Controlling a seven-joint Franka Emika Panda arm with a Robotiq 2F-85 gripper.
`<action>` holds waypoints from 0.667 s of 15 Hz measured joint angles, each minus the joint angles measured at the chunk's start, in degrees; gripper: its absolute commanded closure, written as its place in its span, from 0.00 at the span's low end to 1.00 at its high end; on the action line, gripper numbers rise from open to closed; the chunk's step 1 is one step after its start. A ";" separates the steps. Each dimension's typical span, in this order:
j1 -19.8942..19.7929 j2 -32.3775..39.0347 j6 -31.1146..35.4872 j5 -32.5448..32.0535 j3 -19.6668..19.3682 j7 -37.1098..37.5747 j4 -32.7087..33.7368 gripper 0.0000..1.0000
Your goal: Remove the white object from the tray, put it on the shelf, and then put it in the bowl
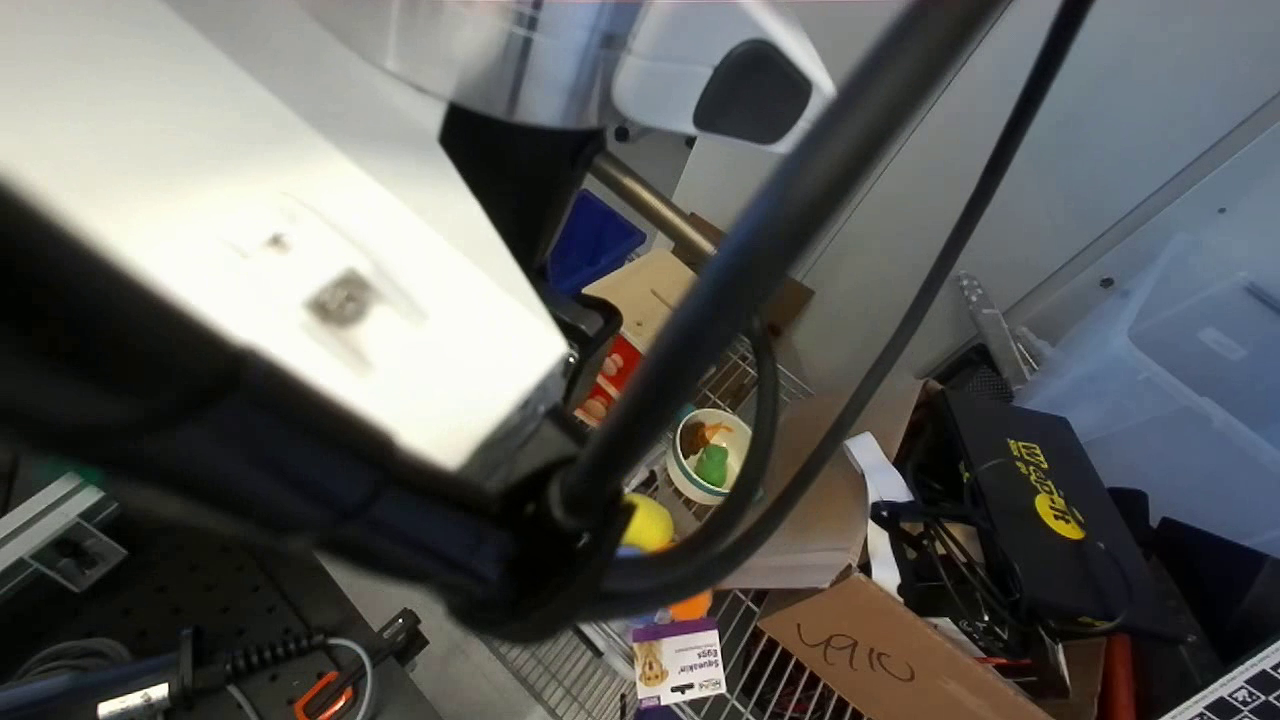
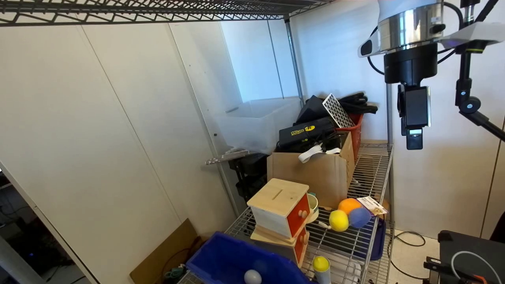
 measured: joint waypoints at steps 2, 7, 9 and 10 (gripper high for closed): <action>0.01 -0.62 0.00 -0.66 1.19 0.00 -0.08 0.00; 0.61 -3.47 0.00 -3.32 5.25 0.00 -1.25 0.00; 1.26 -4.52 0.00 -3.91 6.46 0.00 -1.81 0.00; 1.69 -4.99 0.00 -4.05 6.82 0.00 -2.07 0.00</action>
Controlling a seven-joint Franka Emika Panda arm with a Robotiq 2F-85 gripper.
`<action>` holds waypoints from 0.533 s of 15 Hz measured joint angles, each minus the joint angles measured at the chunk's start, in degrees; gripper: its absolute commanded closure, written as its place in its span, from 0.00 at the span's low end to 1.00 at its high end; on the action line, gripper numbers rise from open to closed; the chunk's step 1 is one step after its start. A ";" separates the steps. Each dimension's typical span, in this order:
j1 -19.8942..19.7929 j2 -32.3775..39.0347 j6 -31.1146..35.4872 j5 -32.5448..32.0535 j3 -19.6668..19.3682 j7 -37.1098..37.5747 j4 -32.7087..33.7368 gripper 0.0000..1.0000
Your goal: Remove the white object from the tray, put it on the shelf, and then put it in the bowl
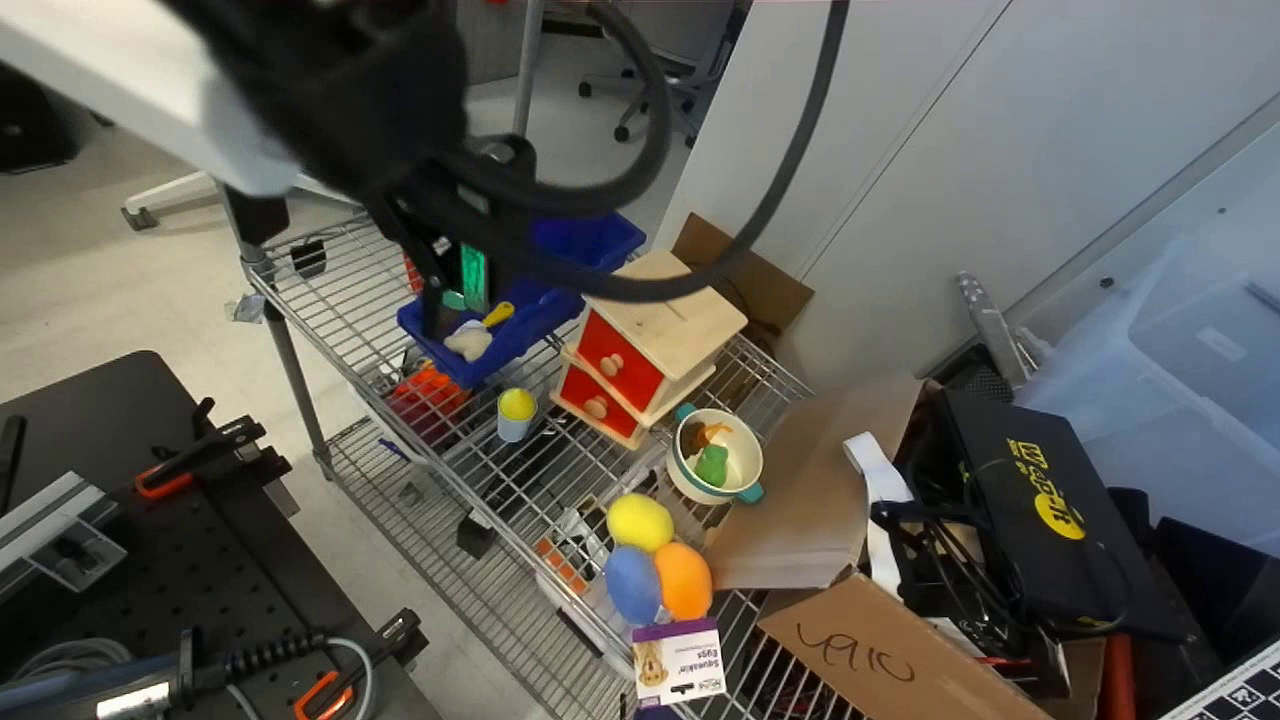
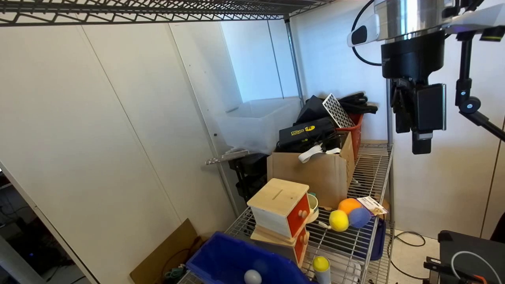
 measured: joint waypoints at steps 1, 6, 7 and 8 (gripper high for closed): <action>0.30 -0.37 0.00 -0.14 0.25 0.00 -0.20 0.00; 0.42 -0.84 0.00 -0.31 0.36 0.00 -0.47 0.00; 0.41 -0.84 0.00 -0.31 0.36 0.00 -0.48 0.00; 0.41 -0.84 0.00 -0.31 0.36 0.00 -0.50 0.00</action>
